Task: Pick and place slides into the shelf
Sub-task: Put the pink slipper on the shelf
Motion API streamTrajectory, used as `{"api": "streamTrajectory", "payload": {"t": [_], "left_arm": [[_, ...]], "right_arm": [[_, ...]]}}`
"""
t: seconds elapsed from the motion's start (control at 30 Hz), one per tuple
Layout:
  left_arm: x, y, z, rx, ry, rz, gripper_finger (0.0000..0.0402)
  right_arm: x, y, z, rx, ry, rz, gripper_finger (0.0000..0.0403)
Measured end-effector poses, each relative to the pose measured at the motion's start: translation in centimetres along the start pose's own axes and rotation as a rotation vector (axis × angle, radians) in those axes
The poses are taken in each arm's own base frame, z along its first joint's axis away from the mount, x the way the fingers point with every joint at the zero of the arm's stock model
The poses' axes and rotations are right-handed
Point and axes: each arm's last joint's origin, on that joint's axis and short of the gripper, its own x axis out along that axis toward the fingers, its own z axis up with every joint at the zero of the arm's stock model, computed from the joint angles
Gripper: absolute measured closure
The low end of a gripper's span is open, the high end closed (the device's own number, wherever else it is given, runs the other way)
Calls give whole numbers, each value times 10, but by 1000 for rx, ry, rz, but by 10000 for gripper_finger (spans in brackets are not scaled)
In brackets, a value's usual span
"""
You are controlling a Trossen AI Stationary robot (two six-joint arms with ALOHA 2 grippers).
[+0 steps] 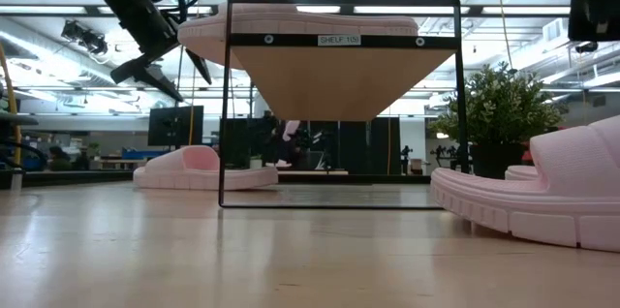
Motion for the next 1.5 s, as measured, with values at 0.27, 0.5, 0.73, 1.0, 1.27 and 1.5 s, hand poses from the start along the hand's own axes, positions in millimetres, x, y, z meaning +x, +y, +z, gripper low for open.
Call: {"api": "streamTrajectory", "payload": {"t": [0.27,0.5,0.73,1.0,1.27,1.5], "left_arm": [[0,0,0,1,0,0,108],[0,0,0,2,0,0,108],[0,0,0,31,-1,0,108],[0,0,0,36,-1,-1,108],[0,-1,-1,58,27,-20,108],[0,-1,-1,88,33,-25,108]], "right_arm": [[13,14,-3,-18,24,43,213],[33,32,-19,-74,71,33,213],[71,49,-49,-152,186,-38,213],[118,64,-76,-383,229,-32,213],[129,83,-75,-665,234,-102,213],[130,131,-74,-984,252,-385,215]]}}
